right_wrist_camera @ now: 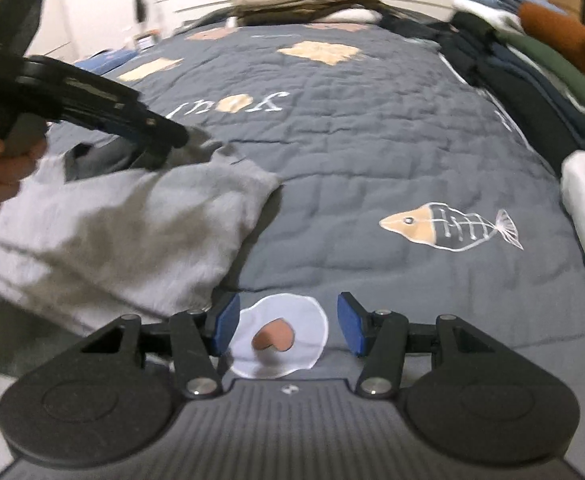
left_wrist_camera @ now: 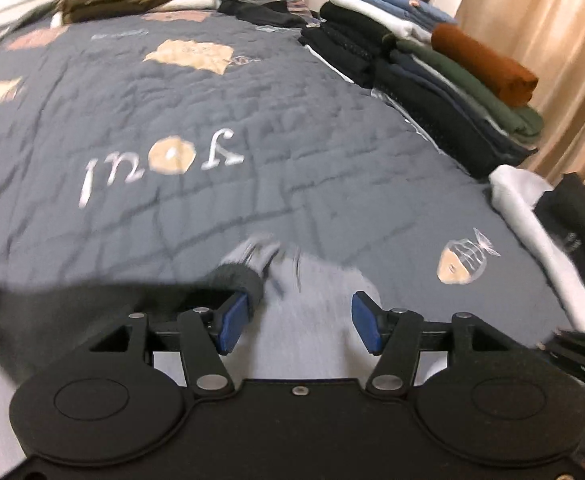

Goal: Fold clothes
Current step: 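Release the left gripper and smooth the folded sweatshirt with both grippers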

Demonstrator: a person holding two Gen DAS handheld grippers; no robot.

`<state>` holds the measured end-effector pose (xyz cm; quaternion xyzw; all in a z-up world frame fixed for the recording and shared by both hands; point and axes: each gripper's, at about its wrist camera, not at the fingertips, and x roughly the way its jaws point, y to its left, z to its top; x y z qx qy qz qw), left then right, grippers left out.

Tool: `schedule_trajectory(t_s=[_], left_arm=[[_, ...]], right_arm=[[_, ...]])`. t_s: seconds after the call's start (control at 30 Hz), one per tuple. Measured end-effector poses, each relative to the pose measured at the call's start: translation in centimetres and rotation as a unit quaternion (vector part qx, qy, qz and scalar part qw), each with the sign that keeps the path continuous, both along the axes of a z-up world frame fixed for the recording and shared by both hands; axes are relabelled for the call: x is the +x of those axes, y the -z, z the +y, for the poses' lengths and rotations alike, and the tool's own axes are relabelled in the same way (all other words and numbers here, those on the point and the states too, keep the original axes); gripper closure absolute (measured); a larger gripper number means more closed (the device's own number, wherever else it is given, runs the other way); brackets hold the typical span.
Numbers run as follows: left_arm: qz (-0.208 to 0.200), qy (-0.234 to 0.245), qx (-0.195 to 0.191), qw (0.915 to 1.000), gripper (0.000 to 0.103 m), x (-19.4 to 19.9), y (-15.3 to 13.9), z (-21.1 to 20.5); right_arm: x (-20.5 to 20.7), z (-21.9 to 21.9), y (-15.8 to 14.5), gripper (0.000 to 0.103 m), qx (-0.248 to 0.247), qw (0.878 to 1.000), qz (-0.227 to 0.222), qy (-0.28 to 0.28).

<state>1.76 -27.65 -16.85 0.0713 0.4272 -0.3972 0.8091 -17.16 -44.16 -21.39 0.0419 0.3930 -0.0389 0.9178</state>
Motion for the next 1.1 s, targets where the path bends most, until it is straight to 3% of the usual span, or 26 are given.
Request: schedule_trajectory(t_s=[0.23, 0.43, 0.63, 0.87, 1.1], left_arm=[[0.019, -0.013, -0.03, 0.9993, 0.046, -4.9, -0.3, 5.0], [0.022, -0.019, -0.046, 0.9985, 0.043, -9.1, -0.8, 9.2], [-0.003, -0.026, -0.061, 0.9978, 0.037, -12.2, -0.9, 13.2], [0.031, -0.091, -0.131, 0.9867, 0.035, -12.6, 1.4, 16.3], [-0.015, -0.078, -0.132, 0.988, 0.034, -13.7, 1.1, 16.6]], right_arm=[[0.2, 2.8, 1.6, 0.05, -0.078, 0.996, 0.002, -0.047], [-0.8, 4.3, 1.1, 0.05, -0.134, 0.986, -0.023, -0.094], [-2.8, 3.3, -0.4, 0.05, -0.113, 0.986, -0.067, -0.1], [-2.1, 5.2, 0.8, 0.05, -0.138, 0.982, -0.051, -0.12], [-2.6, 6.0, 1.1, 0.05, -0.135, 0.978, -0.066, -0.147]])
